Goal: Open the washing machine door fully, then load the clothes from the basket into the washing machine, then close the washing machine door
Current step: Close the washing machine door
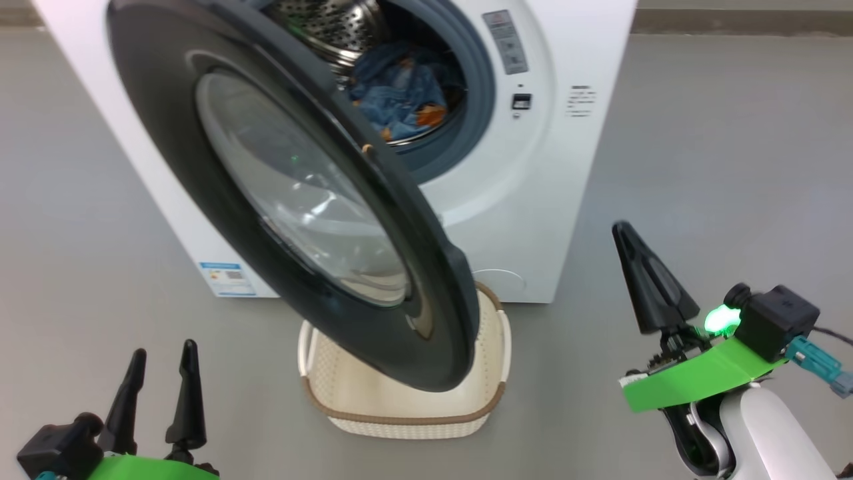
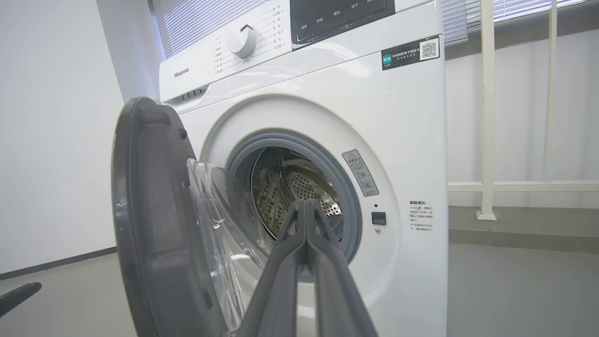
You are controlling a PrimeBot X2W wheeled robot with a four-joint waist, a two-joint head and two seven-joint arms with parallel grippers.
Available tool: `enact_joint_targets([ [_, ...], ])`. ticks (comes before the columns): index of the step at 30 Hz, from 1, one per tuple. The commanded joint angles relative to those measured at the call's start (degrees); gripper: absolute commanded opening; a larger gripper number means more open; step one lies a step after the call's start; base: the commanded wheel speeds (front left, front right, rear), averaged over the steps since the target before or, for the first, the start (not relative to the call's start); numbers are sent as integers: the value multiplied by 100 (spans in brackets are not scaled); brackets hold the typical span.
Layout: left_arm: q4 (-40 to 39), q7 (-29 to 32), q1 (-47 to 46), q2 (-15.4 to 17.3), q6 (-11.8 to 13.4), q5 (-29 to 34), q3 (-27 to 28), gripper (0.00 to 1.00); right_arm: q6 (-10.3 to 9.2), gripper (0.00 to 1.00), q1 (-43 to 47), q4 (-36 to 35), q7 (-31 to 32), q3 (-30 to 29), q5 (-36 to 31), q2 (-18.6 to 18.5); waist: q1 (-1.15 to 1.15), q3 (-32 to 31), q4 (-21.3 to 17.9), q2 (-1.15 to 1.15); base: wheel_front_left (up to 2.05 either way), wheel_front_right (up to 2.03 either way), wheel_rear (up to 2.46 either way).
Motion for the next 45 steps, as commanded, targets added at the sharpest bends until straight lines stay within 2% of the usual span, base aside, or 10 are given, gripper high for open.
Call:
enact_joint_targets([
  [1, -148, -59, -137, 78, -14, 23, 156, 100, 9, 0, -205, -414, -68, 195, 81, 28, 0, -16, 227, 0, 0, 0, 0],
  [10, -40, -59, -144, 123, -14, 2, 32, 100, 9, 0, -317, -1540, -68, 960, 84, -34, 0, -65, 550, 0, 0, 0, 0],
  [16, -1, -59, -171, 145, -14, 13, -4, 100, 9, 0, -378, -1651, -68, 1700, 104, -209, 0, -85, 632, 0, 0, 0, 0],
  [22, 15, -59, -202, 141, -14, 29, -58, 100, 9, 0, -481, -1054, -68, 2371, 213, -491, 0, -37, 694, 0, 0, 0, 0],
  [31, -5, -59, -290, 168, -14, -9, -96, 100, 9, 0, -850, -17, -68, 2838, 512, -753, 0, 135, 821, 0, 0, 0, 0],
  [37, -9, -59, -343, 193, -14, -30, -123, 100, 9, 0, -1002, 393, -68, 2913, 724, -835, 0, 269, 928, 0, 0, 0, 0],
  [45, 6, -59, -443, 198, -14, -90, -149, 100, 9, 0, -1031, 596, -68, 2640, 760, -1015, 0, 487, 1124, 0, 0, 0, 0],
])
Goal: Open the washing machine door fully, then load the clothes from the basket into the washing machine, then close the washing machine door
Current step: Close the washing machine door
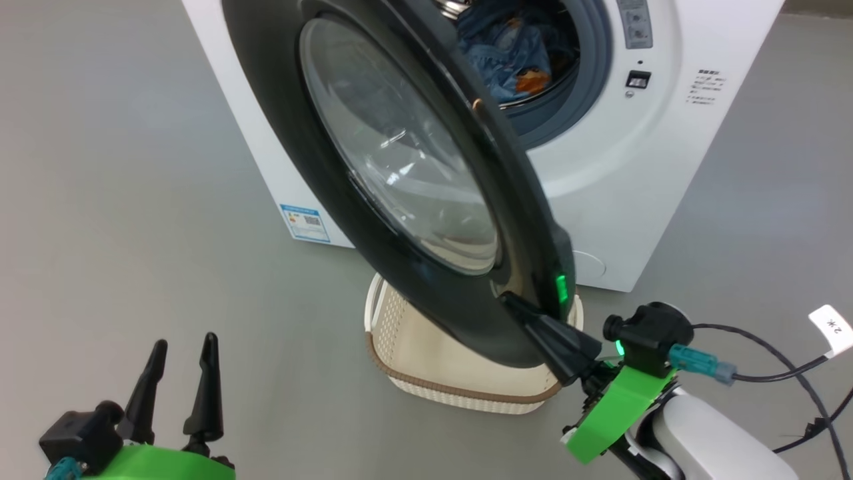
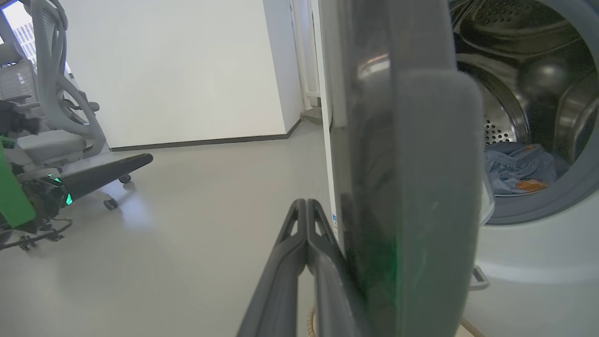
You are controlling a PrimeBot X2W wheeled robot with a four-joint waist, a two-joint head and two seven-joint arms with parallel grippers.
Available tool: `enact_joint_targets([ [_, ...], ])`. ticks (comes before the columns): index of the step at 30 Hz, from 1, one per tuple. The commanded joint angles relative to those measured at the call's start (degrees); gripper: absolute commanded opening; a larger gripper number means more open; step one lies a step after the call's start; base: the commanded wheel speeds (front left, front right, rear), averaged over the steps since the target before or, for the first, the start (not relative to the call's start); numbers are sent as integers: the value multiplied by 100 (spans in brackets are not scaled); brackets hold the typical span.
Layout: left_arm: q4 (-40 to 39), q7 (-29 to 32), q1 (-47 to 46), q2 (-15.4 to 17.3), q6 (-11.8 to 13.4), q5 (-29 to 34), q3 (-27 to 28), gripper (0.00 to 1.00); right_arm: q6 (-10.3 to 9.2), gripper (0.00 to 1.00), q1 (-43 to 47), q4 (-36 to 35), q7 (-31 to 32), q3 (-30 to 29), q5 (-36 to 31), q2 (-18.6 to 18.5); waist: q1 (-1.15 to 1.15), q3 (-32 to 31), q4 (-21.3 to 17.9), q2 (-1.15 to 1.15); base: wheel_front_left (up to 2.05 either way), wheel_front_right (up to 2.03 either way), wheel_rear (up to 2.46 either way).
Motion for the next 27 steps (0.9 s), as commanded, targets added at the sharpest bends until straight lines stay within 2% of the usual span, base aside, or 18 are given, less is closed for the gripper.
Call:
enact_joint_targets([
  [1, -125, -37, -281, 144, -14, -48, 177, 100, 8, 0, -129, -64, -26, -114, 36, -79, 0, 90, 82, 0, 0, 0, 0],
  [6, -138, -37, -312, 136, -14, -68, 198, 100, 8, 0, -125, -63, -26, -644, -20, -187, 0, 216, 139, 0, 0, 0, 0],
  [13, -180, -37, -400, 173, -14, -91, 204, 100, 8, 0, -247, 21, -26, -1067, -51, -311, 0, 430, 147, 0, 0, 0, 0],
  [27, -249, -37, -673, 244, -14, -156, 223, 100, 8, 0, -1235, 627, -26, -1348, 63, -831, 0, 1046, 316, 0, 0, 0, 0],
])
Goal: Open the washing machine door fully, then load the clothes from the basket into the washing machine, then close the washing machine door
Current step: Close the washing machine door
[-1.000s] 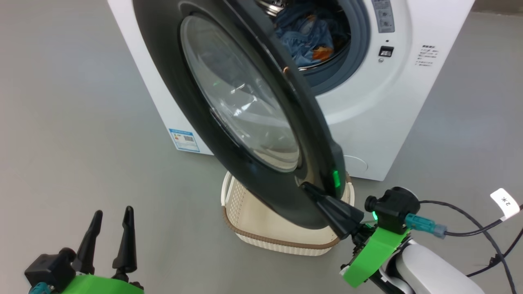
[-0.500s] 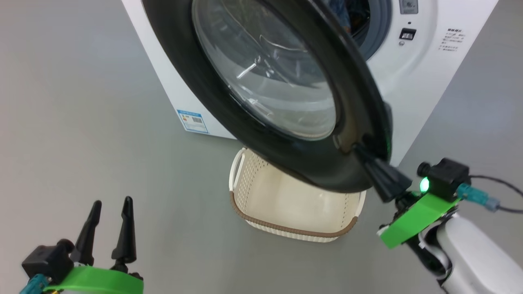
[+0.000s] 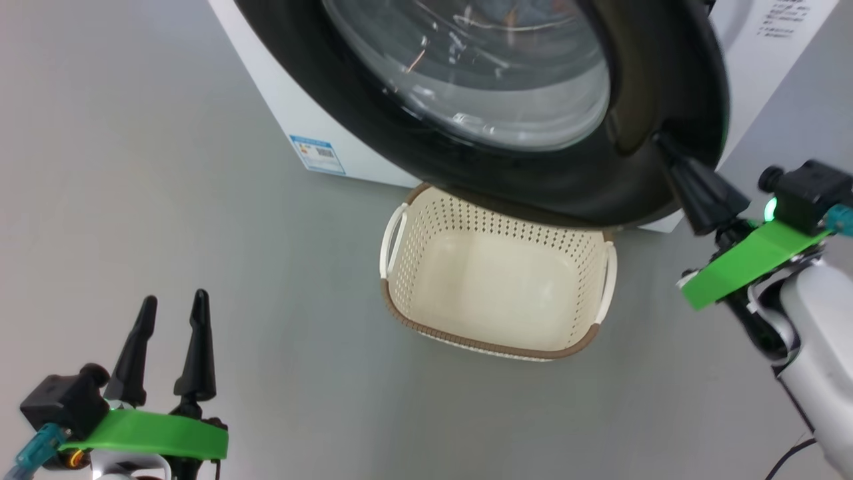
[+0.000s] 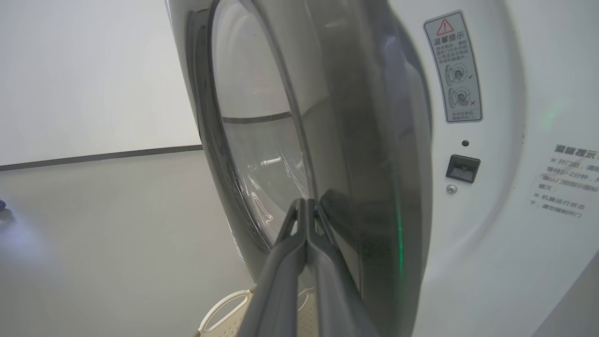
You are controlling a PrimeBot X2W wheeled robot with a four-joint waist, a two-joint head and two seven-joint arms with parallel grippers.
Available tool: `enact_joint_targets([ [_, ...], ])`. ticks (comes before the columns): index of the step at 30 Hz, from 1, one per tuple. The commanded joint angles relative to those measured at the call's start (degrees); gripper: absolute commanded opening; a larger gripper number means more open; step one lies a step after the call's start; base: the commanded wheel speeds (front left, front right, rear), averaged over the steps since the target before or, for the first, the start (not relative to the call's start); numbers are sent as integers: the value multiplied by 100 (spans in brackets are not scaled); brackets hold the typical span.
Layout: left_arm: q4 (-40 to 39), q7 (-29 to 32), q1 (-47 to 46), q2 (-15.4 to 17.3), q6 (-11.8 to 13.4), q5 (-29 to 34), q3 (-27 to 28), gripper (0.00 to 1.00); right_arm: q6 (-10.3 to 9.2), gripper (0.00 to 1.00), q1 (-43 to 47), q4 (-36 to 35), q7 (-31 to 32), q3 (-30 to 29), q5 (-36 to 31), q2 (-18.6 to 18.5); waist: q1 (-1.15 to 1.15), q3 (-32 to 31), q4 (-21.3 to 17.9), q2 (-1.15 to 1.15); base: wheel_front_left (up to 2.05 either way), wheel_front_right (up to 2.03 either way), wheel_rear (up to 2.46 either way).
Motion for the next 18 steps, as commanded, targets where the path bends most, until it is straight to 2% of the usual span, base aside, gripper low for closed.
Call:
enact_joint_targets([
  [1, -155, -37, -208, 194, -14, -32, 228, 100, 1, 0, -80, -67, -26, -11, 64, -90, 0, 128, 83, 0, 0, 0, 0],
  [8, -222, -37, -303, 182, -14, -52, 246, 100, 1, 0, -651, 198, -26, -218, 113, -228, 0, 444, 141, 0, 0, 0, 0],
  [18, -258, -37, -448, 151, -14, -70, 242, 100, 1, 0, -1505, 706, -26, -224, 109, -466, 0, 771, 180, 0, 0, 0, 0],
])
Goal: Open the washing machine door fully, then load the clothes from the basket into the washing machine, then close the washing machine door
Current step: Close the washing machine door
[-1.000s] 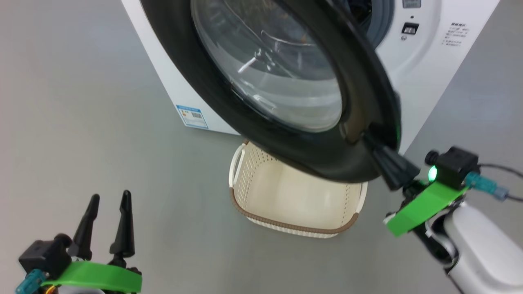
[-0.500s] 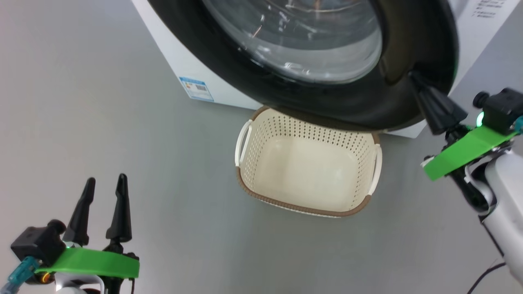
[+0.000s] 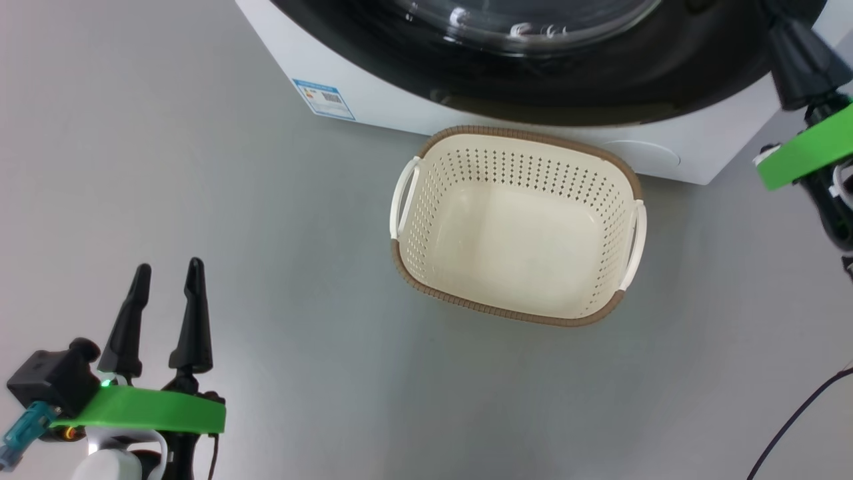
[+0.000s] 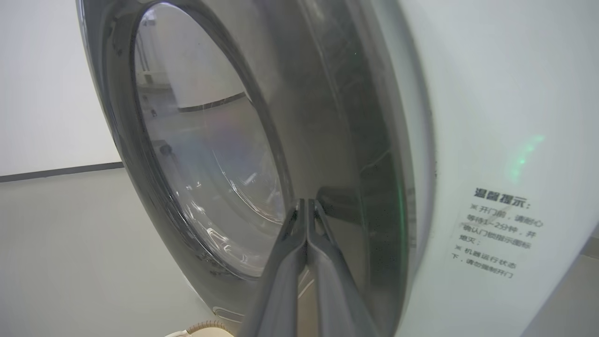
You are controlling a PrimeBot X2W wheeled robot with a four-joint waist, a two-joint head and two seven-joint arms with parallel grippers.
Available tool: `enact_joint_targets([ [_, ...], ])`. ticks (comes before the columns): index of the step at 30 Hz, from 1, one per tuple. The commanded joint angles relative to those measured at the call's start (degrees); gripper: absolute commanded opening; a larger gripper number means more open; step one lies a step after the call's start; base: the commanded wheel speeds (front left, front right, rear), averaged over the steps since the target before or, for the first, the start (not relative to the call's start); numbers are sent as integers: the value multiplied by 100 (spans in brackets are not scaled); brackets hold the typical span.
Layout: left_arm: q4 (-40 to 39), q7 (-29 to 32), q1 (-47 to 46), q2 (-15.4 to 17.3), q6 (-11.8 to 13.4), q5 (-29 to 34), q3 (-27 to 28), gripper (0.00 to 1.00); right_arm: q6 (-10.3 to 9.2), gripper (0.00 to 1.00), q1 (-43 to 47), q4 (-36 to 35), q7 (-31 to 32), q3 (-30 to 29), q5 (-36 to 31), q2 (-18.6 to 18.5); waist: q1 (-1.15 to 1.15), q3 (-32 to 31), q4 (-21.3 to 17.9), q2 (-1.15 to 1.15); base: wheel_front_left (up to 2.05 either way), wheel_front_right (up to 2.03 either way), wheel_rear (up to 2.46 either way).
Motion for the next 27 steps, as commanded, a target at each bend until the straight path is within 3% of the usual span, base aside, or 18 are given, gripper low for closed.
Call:
enact_joint_targets([
  [1, -136, -37, -141, 167, -9, -24, 231, 100, 1, 0, -159, 50, -26, -63, -38, -70, 0, 78, 10, 0, 0, 0, 0],
  [9, -90, -37, -192, 123, -9, -12, 184, 100, 1, 0, -611, 774, -26, -559, -462, 189, 0, 76, -3, 0, 0, 0, 0],
  [26, 39, -37, -104, 166, -9, 17, 139, 100, 1, 0, -79, 656, -26, -158, -478, 552, 0, -429, -240, 0, 0, 0, 0],
  [27, 47, -37, -97, 178, -9, 24, 119, 100, 1, 18, -12, 614, -26, -135, -474, 584, 0, -490, -282, 0, 0, 0, 0],
])
